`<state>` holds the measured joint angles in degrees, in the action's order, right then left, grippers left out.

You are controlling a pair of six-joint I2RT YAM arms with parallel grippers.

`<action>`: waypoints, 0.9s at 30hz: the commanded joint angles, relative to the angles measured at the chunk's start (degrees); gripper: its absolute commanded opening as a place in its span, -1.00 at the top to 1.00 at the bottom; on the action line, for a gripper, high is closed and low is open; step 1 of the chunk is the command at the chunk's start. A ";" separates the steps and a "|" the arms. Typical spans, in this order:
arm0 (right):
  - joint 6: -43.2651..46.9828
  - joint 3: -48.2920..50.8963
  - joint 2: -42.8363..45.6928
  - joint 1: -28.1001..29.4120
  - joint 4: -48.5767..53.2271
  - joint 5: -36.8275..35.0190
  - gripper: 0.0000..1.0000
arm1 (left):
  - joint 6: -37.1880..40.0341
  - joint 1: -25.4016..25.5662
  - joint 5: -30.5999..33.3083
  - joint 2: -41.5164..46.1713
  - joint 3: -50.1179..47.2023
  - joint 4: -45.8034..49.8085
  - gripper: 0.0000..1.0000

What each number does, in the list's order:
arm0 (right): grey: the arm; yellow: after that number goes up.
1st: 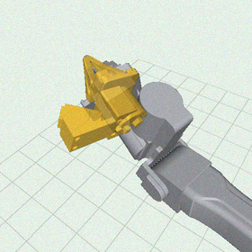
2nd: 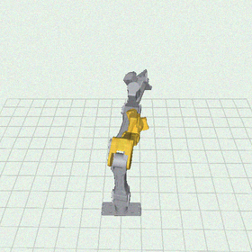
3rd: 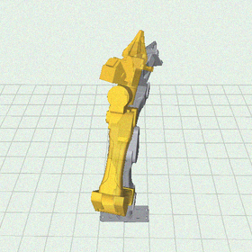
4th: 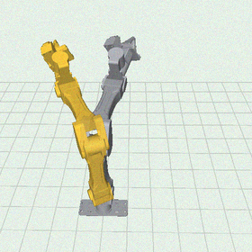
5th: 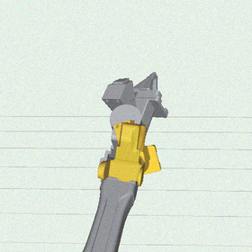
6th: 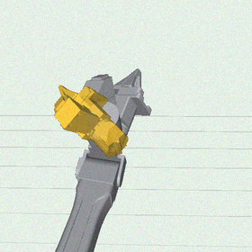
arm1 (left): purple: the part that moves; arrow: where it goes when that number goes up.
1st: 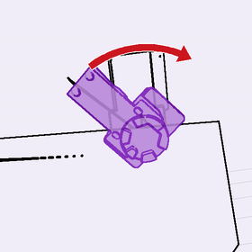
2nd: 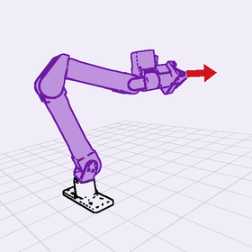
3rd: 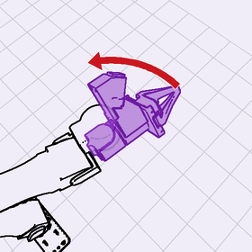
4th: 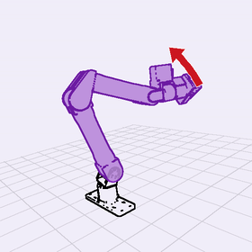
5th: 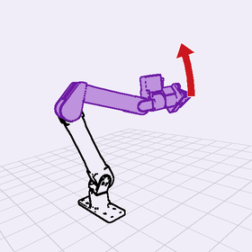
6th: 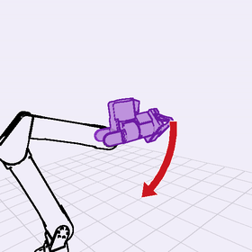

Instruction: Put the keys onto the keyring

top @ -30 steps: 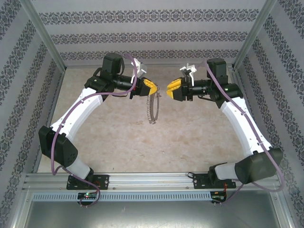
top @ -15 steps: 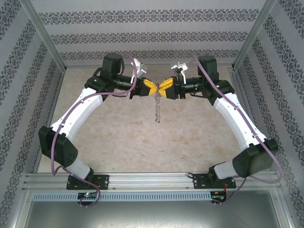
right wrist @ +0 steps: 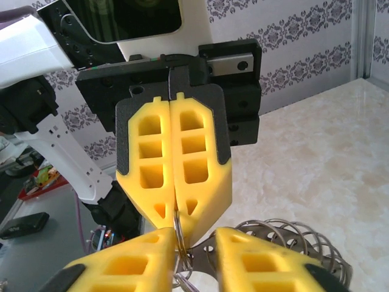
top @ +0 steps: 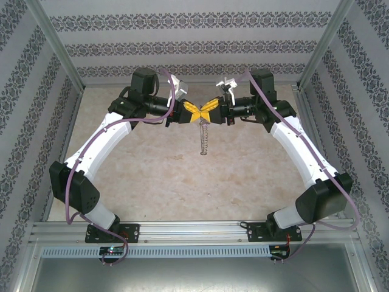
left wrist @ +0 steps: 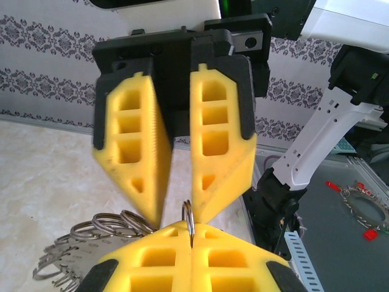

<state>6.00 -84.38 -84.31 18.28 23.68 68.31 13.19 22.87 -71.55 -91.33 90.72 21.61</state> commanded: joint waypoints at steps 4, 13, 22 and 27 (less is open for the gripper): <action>0.89 -2.39 -0.78 0.43 0.38 0.91 1.00 | 0.05 0.44 -1.61 1.60 0.88 -1.15 1.00; 14.53 -13.70 -4.64 0.40 23.32 -9.82 1.00 | 4.95 -0.66 6.26 2.53 3.56 4.48 0.11; 24.29 -27.17 -10.67 3.50 42.49 -24.99 1.00 | 12.96 -1.61 9.41 0.17 10.25 16.54 0.05; 27.00 -34.77 -14.67 5.65 49.49 -30.41 1.00 | 15.57 -1.76 9.67 -2.02 12.53 20.97 0.12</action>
<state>28.99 -114.78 -97.38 22.85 65.95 42.65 24.80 21.63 -62.24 -91.74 101.47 36.75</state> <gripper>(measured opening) 0.049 0.448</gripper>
